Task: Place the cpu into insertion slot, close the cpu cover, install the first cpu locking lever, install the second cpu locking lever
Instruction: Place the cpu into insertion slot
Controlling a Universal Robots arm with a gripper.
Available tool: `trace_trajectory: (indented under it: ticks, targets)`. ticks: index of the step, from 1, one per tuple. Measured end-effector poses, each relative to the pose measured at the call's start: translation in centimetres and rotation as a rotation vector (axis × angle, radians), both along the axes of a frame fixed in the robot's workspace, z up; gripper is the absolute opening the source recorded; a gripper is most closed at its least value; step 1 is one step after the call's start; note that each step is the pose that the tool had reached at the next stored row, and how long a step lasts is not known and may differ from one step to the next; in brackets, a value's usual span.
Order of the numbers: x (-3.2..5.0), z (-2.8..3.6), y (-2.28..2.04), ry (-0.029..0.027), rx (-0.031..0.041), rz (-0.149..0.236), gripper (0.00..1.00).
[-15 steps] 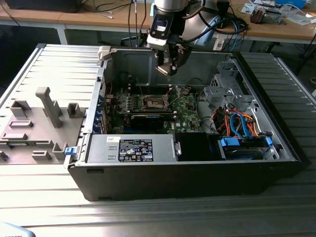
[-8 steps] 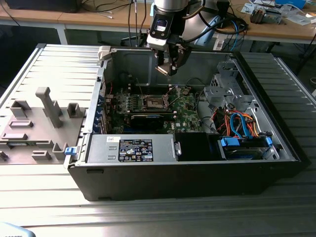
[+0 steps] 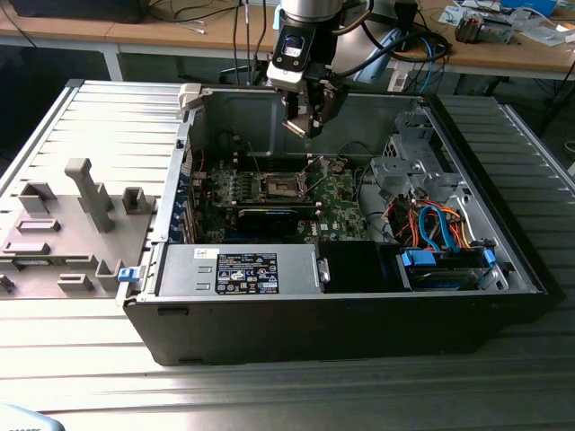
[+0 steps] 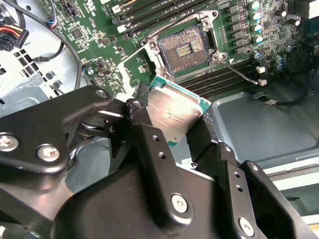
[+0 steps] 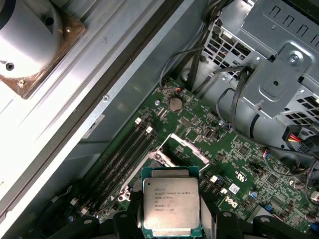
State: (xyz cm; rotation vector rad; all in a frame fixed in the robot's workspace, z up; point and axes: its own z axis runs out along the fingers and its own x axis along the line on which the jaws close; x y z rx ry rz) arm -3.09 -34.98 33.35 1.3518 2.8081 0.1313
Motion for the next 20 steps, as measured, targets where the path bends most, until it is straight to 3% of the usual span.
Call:
trace_trajectory:
  ticks: [20]
  targets:
    - [0.0, -0.03, 0.0, 0.0, 0.0, -0.008, 0.55]
